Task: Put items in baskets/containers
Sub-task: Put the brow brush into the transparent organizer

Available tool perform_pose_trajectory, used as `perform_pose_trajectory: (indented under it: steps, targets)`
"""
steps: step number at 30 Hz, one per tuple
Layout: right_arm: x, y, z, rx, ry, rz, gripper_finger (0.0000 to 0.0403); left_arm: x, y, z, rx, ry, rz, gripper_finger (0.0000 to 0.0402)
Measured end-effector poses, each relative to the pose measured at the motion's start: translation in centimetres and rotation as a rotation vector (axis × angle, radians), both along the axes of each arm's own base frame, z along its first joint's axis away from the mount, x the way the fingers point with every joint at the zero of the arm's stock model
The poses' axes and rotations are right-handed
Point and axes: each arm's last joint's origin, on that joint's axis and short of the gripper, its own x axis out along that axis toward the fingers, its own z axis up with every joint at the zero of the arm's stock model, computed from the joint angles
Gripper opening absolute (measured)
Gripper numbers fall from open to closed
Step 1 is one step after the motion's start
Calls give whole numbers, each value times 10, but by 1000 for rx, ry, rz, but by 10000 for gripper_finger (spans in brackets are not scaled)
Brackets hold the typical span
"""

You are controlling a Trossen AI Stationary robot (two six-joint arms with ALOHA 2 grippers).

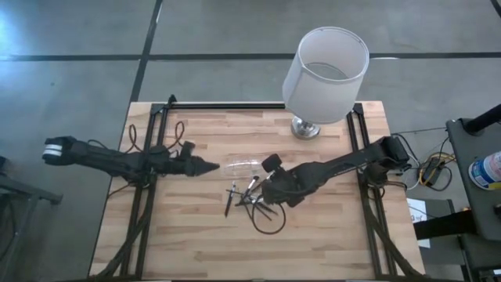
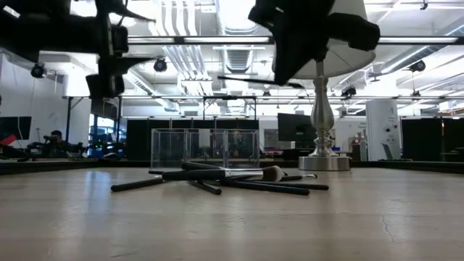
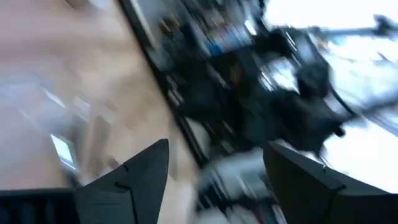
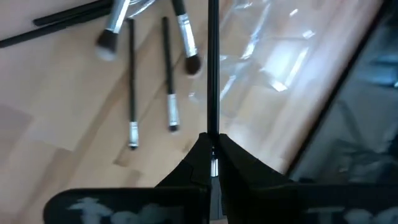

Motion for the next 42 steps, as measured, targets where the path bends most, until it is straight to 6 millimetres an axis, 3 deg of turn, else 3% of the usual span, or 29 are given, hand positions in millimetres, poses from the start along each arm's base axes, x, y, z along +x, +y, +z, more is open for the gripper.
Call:
perform_pose_trajectory:
  steps: [5,13,18,21,35,42]
  targets:
    - [6,5,14,-95,-31,118,11,11,-6,-2,-50,37,-169,255]
    - [15,8,29,-169,-66,256,11,58,-3,37,182,-9,-147,255]
    - [17,10,32,-202,-90,285,11,88,9,32,215,184,-244,255]
    - [16,14,33,-217,-92,293,11,100,21,32,188,184,-284,255]
    - [17,24,38,-302,-178,245,11,135,31,30,96,141,-478,255]
    - [17,24,38,-286,-208,195,11,132,35,34,114,124,-466,255]
